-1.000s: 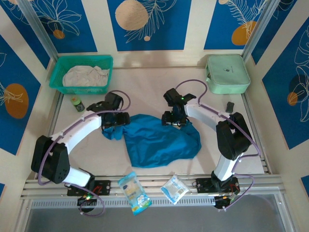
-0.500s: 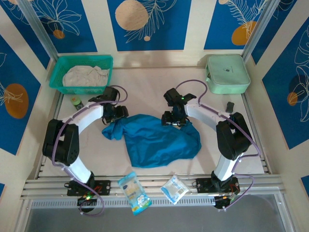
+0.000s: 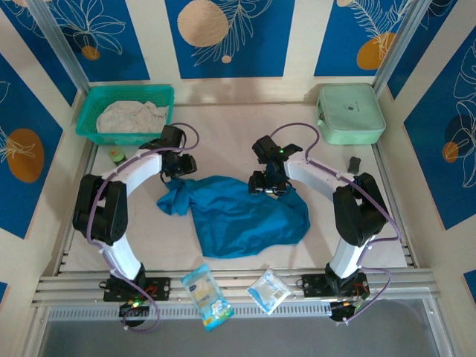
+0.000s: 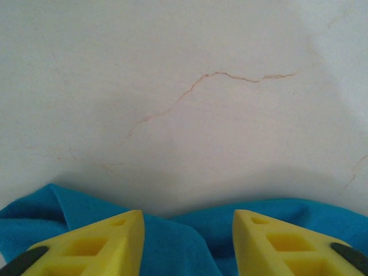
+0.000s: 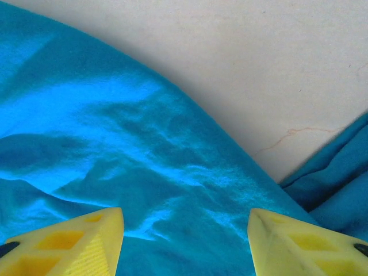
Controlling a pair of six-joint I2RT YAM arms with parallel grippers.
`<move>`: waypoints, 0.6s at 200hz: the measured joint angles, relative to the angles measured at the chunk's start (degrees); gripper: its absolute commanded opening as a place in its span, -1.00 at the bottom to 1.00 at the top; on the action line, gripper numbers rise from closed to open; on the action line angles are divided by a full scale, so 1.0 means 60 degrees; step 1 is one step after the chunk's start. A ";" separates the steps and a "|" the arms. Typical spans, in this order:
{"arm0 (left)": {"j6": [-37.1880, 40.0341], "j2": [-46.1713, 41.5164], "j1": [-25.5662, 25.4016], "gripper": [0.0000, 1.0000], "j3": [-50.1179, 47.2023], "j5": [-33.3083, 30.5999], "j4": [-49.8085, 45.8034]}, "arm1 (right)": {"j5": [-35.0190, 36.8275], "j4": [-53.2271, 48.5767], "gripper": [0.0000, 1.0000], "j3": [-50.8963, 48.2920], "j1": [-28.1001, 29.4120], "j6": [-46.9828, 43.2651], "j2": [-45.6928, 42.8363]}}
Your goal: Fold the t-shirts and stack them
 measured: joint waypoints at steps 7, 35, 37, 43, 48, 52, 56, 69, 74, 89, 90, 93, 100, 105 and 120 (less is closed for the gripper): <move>0.0036 0.0000 0.0000 0.20 -0.0007 0.0004 0.0000 | 0.0000 0.0000 0.18 0.0000 0.0000 0.0000 0.0000; 0.0113 -0.0160 0.0004 0.32 -0.0193 -0.0197 -0.0127 | -0.0004 0.0011 0.18 0.0000 0.0000 0.0000 0.0000; 0.0102 -0.0178 0.0004 0.33 -0.0215 -0.0240 -0.0157 | -0.0004 0.0011 0.18 0.0000 0.0000 0.0000 0.0000; 0.0127 -0.0273 0.0004 0.33 -0.0255 -0.0382 -0.0237 | -0.0022 0.0029 0.18 0.0000 0.0000 0.0000 0.0000; 0.0138 -0.0372 0.0004 0.33 -0.0280 -0.0521 -0.0306 | -0.0036 0.0044 0.18 0.0000 0.0000 0.0000 0.0000; 0.0142 -0.0470 0.0004 0.33 -0.0295 -0.0641 -0.0379 | -0.0044 0.0055 0.18 0.0000 0.0000 0.0000 0.0000; 0.0138 -0.0554 0.0004 0.34 -0.0299 -0.0736 -0.0437 | -0.0058 0.0073 0.18 0.0000 0.0000 0.0000 0.0000; 0.0138 -0.0903 0.0015 0.33 -0.0310 -0.1086 -0.0583 | -0.0076 0.0131 0.18 0.0000 0.0000 0.0000 0.0000; 0.0131 -0.1031 0.0022 0.33 -0.0310 -0.1180 -0.0623 | -0.0084 0.0157 0.18 0.0000 0.0004 0.0000 0.0000; 0.0106 -0.1406 0.0062 0.28 -0.0310 -0.1435 -0.0732 | -0.0117 0.0237 0.18 -0.0007 0.0018 0.0004 0.0000; 0.0106 -0.1421 0.0066 0.27 -0.0310 -0.1443 -0.0732 | -0.0120 0.0240 0.18 -0.0007 0.0018 0.0004 0.0000; 0.0091 -0.1475 0.0069 0.25 -0.0310 -0.1472 -0.0743 | -0.0127 0.0248 0.18 -0.0011 0.0022 0.0004 0.0000; 0.0025 -0.1559 0.0087 0.18 -0.0310 -0.1515 -0.0772 | -0.0138 0.0266 0.18 -0.0025 0.0029 0.0004 0.0000; 0.0022 -0.1592 0.0102 0.14 -0.0310 -0.1515 -0.0805 | -0.0138 0.0273 0.18 -0.0036 0.0036 0.0004 0.0000; -0.0157 -0.1563 0.0120 0.04 -0.0317 -0.1446 -0.0914 | -0.0142 0.0321 0.18 -0.0109 0.0036 0.0004 0.0000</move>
